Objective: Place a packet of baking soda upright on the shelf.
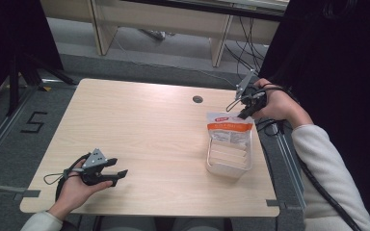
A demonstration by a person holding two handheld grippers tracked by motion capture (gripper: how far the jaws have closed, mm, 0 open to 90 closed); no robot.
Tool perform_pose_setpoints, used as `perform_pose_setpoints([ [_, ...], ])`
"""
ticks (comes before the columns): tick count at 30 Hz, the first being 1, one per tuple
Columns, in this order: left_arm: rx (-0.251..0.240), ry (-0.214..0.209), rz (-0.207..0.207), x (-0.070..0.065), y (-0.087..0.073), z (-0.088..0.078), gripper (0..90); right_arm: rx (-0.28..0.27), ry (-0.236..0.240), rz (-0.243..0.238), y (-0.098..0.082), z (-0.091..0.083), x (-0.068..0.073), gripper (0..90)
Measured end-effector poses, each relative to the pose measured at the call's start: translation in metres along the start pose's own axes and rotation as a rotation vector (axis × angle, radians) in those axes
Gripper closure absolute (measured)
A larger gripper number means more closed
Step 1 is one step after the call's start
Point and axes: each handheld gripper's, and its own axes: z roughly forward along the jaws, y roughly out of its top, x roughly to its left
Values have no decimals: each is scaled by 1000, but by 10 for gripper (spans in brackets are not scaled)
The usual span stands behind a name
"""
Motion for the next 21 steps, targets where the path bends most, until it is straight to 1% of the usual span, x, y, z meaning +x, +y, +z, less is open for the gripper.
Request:
perform_pose_setpoints([
  [6,-1,0,1,0,0,0,368,15,8,4,-1,3,0,900],
  [8,-2,0,1,0,0,0,368,16,4,15,-1,4,0,900],
  [9,-2,0,1,0,0,0,368,19,12,11,-1,4,0,900],
  [10,-1,0,0,0,0,0,368,22,10,6,-2,5,-1,900],
  [12,-1,0,0,0,0,0,368,26,11,16,-2,5,0,900],
  [13,-1,0,0,0,0,0,368,27,20,13,-2,6,0,900],
  [15,-2,-1,0,0,0,0,368,32,19,14,-3,6,0,900],
  [16,-2,0,0,0,0,0,368,34,18,24,-3,6,0,897],
  [18,1,0,1,0,0,0,368,36,13,31,-4,6,2,877],
  [20,1,0,2,0,0,0,368,30,17,21,-4,7,1,830],
  [21,2,2,3,0,0,0,368,23,12,35,-4,6,2,794],
])
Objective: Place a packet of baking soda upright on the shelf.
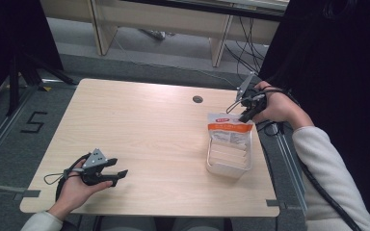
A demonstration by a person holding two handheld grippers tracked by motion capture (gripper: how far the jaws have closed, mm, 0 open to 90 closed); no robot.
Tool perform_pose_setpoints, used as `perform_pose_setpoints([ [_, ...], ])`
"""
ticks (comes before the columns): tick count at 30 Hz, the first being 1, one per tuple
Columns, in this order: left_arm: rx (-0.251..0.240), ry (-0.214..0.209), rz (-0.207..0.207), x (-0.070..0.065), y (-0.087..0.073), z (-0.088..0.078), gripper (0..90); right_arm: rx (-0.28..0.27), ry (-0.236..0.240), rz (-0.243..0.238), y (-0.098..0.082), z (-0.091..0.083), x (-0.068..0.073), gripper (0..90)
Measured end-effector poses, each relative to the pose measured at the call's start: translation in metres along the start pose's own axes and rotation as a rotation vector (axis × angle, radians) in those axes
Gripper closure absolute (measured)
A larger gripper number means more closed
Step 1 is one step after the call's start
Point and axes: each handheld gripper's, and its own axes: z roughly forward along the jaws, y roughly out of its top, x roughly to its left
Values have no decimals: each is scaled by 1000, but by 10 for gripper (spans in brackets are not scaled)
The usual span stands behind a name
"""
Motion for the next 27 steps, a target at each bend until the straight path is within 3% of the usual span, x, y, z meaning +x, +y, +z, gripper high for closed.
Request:
perform_pose_setpoints([
  [2,2,4,0,0,0,0,368,-13,7,11,0,-3,0,751],
  [3,3,4,1,0,0,0,368,-45,8,47,1,-5,2,732],
  [5,3,6,2,0,0,0,368,-60,4,68,3,-10,4,670],
  [7,5,8,-14,-1,0,0,368,-92,8,67,5,-12,5,636],
  [11,5,6,2,0,0,0,368,-117,0,69,12,-17,14,613],
  [14,6,8,-12,-1,0,0,368,-130,27,34,19,-19,20,588],
  [19,6,6,3,0,0,0,368,-170,5,53,28,-19,33,563],
  [23,5,3,-9,-1,0,1,368,-214,-8,44,37,-20,46,548],
  [27,6,6,-13,-1,0,0,368,-215,4,17,44,-18,61,557],
])
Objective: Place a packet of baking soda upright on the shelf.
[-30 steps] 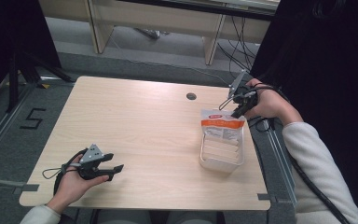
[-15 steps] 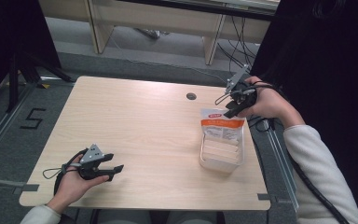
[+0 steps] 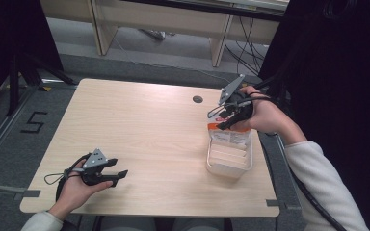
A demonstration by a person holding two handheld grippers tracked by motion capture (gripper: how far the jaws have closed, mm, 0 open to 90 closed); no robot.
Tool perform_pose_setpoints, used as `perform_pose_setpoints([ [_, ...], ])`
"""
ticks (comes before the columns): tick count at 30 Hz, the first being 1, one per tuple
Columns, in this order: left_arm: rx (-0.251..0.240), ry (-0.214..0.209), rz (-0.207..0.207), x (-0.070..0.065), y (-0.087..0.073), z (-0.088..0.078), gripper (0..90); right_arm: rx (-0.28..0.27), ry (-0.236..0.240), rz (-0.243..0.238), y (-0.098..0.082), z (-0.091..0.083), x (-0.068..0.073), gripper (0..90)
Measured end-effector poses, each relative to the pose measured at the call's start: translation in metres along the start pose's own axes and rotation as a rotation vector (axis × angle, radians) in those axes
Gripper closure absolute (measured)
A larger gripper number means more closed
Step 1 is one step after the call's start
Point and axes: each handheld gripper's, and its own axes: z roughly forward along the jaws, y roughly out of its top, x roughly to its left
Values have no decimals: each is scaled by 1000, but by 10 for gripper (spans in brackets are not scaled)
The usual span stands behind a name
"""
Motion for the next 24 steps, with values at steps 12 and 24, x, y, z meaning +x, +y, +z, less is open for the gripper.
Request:
perform_pose_setpoints([
  [12,-1,-2,-1,0,0,0,367,43,101,-18,-5,33,49,568],
  [24,-2,-4,7,1,0,0,367,79,172,16,-23,67,76,582],
])
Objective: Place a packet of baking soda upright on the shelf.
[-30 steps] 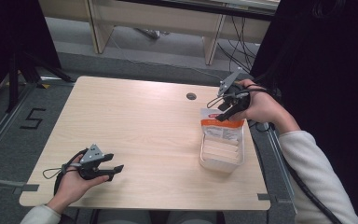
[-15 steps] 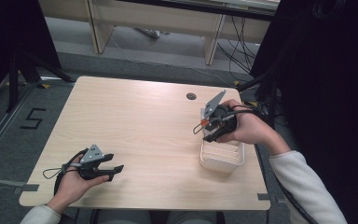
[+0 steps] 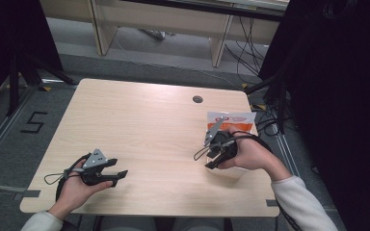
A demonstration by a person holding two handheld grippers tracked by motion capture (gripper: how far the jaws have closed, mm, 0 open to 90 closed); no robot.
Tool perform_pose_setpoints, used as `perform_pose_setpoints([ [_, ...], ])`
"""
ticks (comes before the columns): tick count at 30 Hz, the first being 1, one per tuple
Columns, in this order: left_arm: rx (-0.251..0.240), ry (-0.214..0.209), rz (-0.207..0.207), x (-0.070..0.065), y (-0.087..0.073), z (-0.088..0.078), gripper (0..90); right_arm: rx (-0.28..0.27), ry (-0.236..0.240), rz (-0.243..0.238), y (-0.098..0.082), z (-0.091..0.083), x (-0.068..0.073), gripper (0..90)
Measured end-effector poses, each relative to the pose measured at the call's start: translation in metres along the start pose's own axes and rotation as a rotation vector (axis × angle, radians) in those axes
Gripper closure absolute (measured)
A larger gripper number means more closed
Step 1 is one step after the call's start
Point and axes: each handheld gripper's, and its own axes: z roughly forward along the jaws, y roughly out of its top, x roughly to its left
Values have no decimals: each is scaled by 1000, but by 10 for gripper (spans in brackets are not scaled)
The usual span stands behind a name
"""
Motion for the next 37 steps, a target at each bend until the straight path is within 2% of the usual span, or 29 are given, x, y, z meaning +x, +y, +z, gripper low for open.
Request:
perform_pose_setpoints([
  [1,1,2,-8,-1,0,0,367,-5,5,-16,0,2,0,582],
  [2,1,-1,2,0,0,0,367,-5,-8,14,-1,4,4,583],
  [3,2,5,-9,-1,0,0,367,-13,4,-16,-1,6,4,585],
  [5,2,5,8,0,0,-1,367,-16,16,-6,-2,11,7,585],
  [6,2,5,6,0,0,-1,367,-25,20,-23,-2,13,8,585],
  [7,2,5,6,0,0,-1,367,-18,25,-7,-3,16,11,585],
  [8,2,4,5,0,0,-1,367,-22,28,-23,-3,20,13,585],
  [9,2,4,5,0,0,-1,367,-14,29,8,-4,22,17,585],
  [10,2,4,5,0,0,-1,367,-22,46,-24,-4,26,17,586],
  [11,1,4,6,0,0,-1,367,-22,47,-27,-4,28,19,586],
  [12,1,5,7,0,0,-1,367,-1,32,-1,-4,30,24,586],
  [13,1,4,6,0,0,-1,367,-16,48,-39,-3,34,25,586],
  [14,1,5,7,0,0,-1,367,-21,54,-43,-3,36,27,586],
  [16,1,4,5,0,0,-1,367,-17,55,-10,-3,39,35,588],
  [18,-6,0,4,0,0,0,367,-31,68,-51,-3,45,38,588],
  [19,-5,0,-7,-1,0,0,367,-35,67,-39,-3,47,41,588],
  [20,-3,-3,-5,-1,0,0,367,-26,64,-20,-3,48,43,588],
  [22,-2,-2,7,0,0,0,367,-38,70,-19,-4,53,45,587],
  [23,-1,-2,8,0,0,0,367,-21,65,3,-4,53,47,588],
  [24,-3,-2,5,0,0,0,367,-43,70,-28,-4,56,46,587],
  [25,-4,-3,6,0,0,0,367,-31,72,-11,-4,57,49,587],
  [26,-7,-3,6,0,0,0,367,-53,79,-42,-3,60,48,582],
  [28,-3,-3,7,0,0,0,367,-21,72,-7,-3,59,53,579],
  [29,1,-2,7,-1,0,-1,367,-32,76,-28,-2,60,52,578],
  [31,-4,-4,7,0,0,0,367,-33,78,-24,-3,59,52,576],
  [32,-2,-7,7,0,0,0,367,-44,83,-46,-3,60,51,575],
  [33,-5,-6,6,0,0,0,367,-34,75,-21,-4,58,52,573],
  [36,-1,-6,4,0,1,0,368,-38,73,-21,-6,56,50,569],
  [37,0,-5,-3,-1,0,0,368,-48,77,-37,-6,55,49,569],
])
